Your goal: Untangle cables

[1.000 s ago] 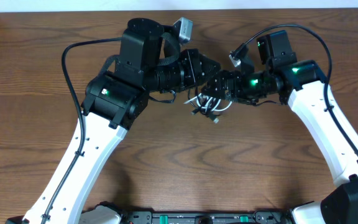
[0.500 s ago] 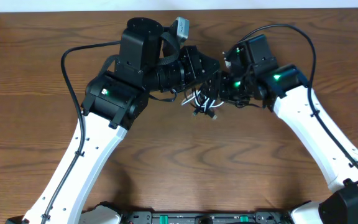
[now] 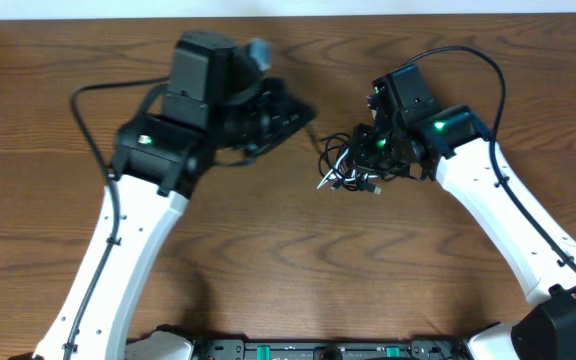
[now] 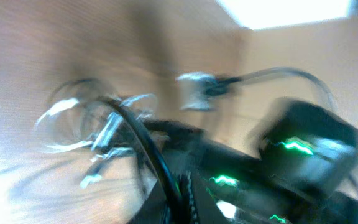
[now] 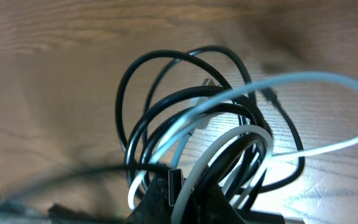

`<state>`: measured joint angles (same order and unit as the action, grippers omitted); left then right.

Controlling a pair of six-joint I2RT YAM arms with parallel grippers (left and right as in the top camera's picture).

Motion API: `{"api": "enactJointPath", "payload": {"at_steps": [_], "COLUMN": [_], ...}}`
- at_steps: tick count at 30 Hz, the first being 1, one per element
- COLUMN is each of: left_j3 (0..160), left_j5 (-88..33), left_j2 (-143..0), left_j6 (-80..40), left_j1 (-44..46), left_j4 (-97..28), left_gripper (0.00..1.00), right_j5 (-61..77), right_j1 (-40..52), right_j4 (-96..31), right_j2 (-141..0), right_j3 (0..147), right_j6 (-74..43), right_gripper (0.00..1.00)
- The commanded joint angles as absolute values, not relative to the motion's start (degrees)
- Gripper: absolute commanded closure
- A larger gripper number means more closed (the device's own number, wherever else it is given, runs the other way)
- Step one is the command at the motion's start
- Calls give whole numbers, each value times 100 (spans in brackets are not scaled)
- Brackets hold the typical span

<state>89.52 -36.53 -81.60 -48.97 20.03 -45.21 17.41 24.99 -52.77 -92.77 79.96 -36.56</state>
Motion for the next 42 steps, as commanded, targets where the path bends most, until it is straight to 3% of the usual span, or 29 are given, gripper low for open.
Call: {"api": "enactJointPath", "payload": {"at_steps": [1, 10, 16, 19, 22, 28, 30, 32, 38, 42], "left_j3": [9013, 9013, 8978, 8969, 8969, 8969, 8969, 8969, 8969, 8969], "left_j5": [-2536, -1413, -1166, -893, -196, 679, 923, 996, 993, 969], "left_j2": [-8075, -8082, -8084, -8086, -8086, -8086, -8086, -8086, -8093, -8093], "left_j6": [-4698, -4696, -4670, -4606, -4613, -4617, -4617, -4615, -4615, -4615], "left_j1": [1522, 1116, 1116, 1116, 1116, 1116, 1116, 1116, 1116, 1116], "left_j4": [-5446, -6670, -6764, -6897, -7183, -7609, -7686, -7706, -7734, -7736], "left_gripper": [92, 92, 93, 93, 93, 92, 92, 93, 93, 92], "right_j5": [2174, 2027, 4742, 5227, 4877, 2023, 1732, 2318, 6034, 5730], "right_j1": [2346, 1970, 1774, 1605, 1380, 1022, 945, 840, 403, 108], "right_j4": [-5264, -5341, -4589, -4270, -4316, -5446, -5642, -5627, -4239, -4058], "right_j2": [-9225, -9220, -9214, -9214, -9214, -9214, -9214, -9209, -9207, -9207], "right_j3": [7955, 7955, 7955, 7955, 7955, 7955, 7955, 7957, 7959, 7959], "right_j6": [-3100, -3124, -2287, -2386, -2469, -3437, -3461, -3284, -2589, -2895], "right_gripper": [99, 99, 99, 99, 99, 99, 99, 99, 99, 99]}}
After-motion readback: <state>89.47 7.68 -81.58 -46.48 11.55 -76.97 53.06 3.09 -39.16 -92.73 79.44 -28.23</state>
